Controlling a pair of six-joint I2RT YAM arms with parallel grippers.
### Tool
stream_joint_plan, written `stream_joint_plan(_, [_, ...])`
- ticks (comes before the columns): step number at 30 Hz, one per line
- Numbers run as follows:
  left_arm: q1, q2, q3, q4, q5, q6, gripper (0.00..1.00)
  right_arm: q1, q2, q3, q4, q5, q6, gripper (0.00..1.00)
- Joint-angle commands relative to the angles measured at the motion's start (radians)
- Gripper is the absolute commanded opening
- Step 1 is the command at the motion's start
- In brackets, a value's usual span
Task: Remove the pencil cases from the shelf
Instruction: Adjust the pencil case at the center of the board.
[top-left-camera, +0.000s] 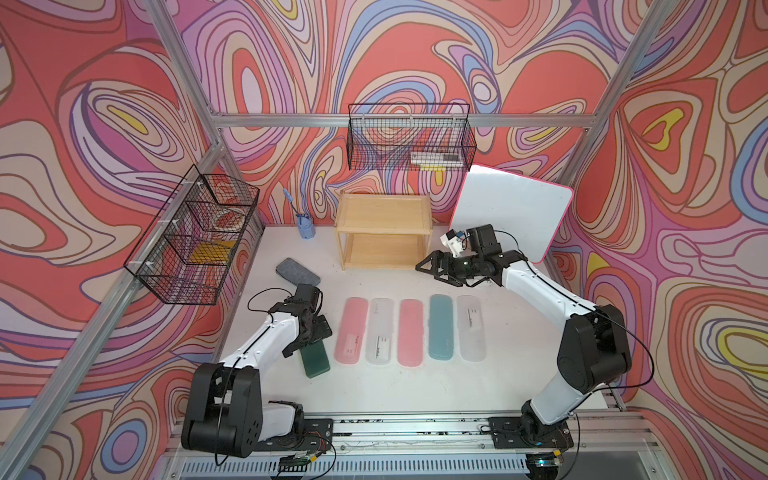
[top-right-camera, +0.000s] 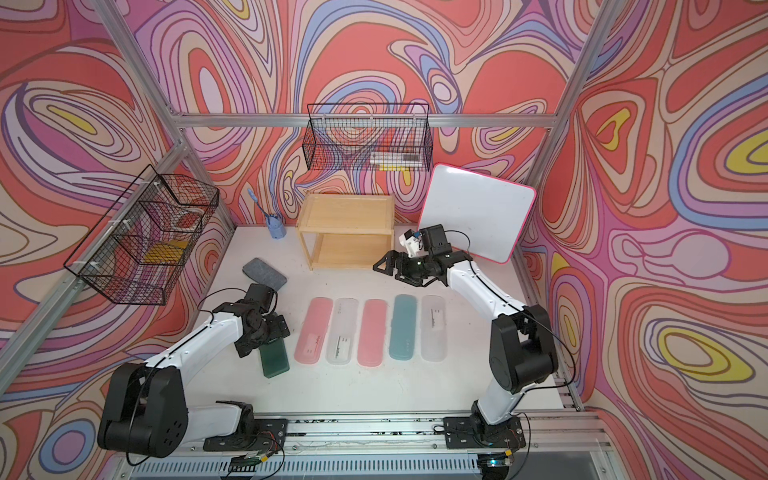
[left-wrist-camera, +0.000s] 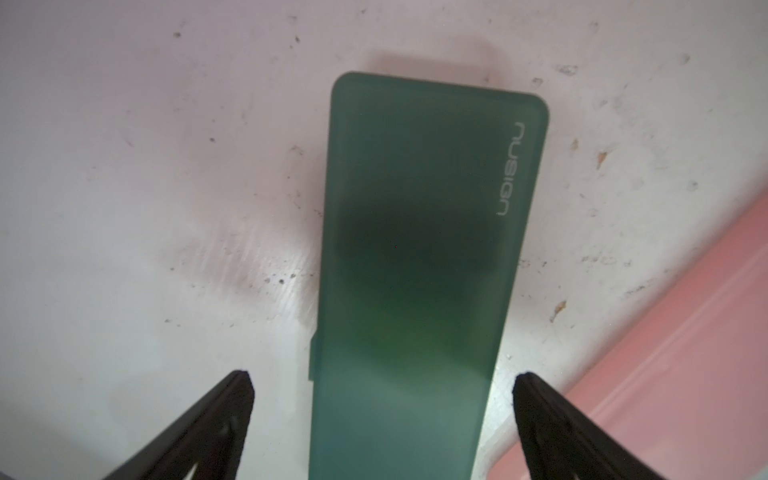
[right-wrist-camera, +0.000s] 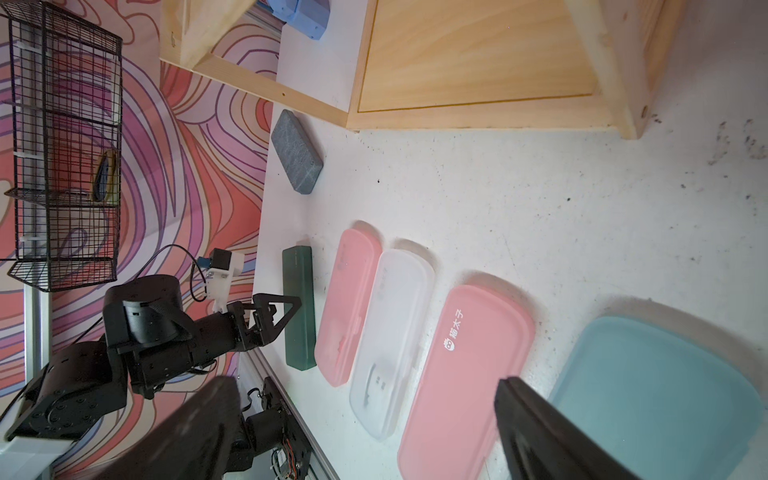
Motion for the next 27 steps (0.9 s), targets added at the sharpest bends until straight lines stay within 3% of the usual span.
stream_joint_plan(1, [0.008, 0.034, 0.011, 0.074, 0.07, 0.028, 0.99, -0.003, 0.011, 0.023, -0.01, 0.012, -0.021, 0.98])
stream_joint_plan(8, [0.008, 0.102, 0.012, 0.098, 0.038, 0.035, 0.97, -0.003, 0.022, 0.019, -0.013, 0.015, -0.024, 0.98])
stream_joint_plan(17, [0.008, 0.104, 0.011, 0.075, -0.008, 0.072, 0.62, -0.003, 0.026, 0.02, -0.025, 0.026, -0.034, 0.98])
stream_joint_plan(27, [0.007, 0.059, 0.036, 0.057, 0.071, 0.153, 0.59, -0.004, 0.016, 0.008, -0.026, 0.035, -0.037, 0.98])
